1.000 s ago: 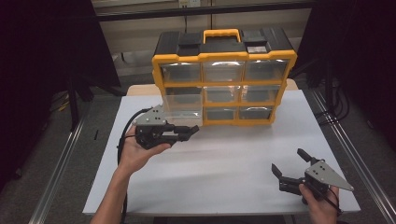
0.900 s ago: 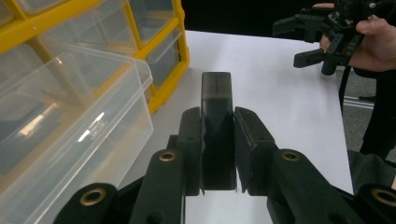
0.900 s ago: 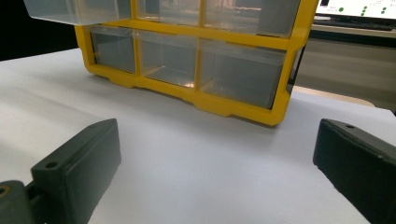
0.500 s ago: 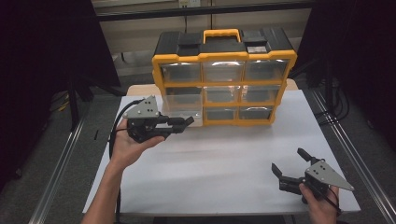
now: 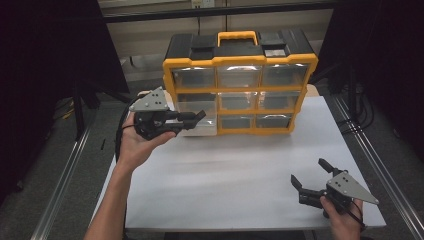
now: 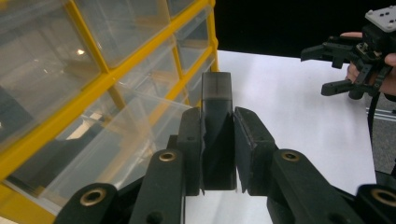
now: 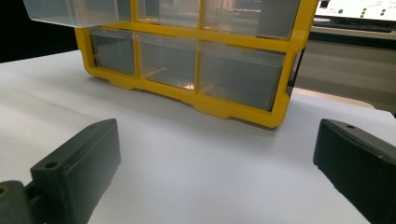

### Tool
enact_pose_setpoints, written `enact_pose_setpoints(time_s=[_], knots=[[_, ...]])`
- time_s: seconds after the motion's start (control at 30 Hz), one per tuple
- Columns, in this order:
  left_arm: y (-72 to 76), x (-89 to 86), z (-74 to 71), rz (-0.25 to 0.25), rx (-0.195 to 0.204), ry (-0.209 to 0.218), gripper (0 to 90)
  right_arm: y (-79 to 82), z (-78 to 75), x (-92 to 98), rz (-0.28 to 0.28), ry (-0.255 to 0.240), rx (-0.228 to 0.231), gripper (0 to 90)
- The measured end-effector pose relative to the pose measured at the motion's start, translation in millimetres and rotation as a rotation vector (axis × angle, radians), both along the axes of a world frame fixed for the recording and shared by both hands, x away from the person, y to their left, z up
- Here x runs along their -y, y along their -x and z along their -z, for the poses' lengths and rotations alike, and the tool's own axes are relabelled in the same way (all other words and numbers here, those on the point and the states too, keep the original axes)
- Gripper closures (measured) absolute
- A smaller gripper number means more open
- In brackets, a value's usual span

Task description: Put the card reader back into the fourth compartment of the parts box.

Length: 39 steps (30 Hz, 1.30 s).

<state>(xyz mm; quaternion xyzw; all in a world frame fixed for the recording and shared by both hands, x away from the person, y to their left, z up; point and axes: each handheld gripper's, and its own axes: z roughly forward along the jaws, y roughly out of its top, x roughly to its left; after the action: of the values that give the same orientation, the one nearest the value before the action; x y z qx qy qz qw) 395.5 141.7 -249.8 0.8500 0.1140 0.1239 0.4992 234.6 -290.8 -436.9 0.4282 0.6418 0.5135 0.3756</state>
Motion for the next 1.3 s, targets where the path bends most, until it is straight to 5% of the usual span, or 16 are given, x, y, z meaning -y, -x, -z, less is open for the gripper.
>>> enact_pose_setpoints(time_s=[0.6,0.73,1.3], knots=[[-21.4,0.7,-15.3,-0.045,-0.013,-0.079,73.7,0.1,0.0,0.0,0.0,0.001,-0.001,0.9],[-22.6,6.7,-17.6,-0.066,0.001,-0.134,73.7,0.2,0.0,-0.1,0.0,0.001,-0.001,0.9],[-49.5,14.8,-19.3,-0.079,-0.042,-0.226,73.7,0.1,-0.1,-0.1,0.001,0.002,-0.003,0.9]])
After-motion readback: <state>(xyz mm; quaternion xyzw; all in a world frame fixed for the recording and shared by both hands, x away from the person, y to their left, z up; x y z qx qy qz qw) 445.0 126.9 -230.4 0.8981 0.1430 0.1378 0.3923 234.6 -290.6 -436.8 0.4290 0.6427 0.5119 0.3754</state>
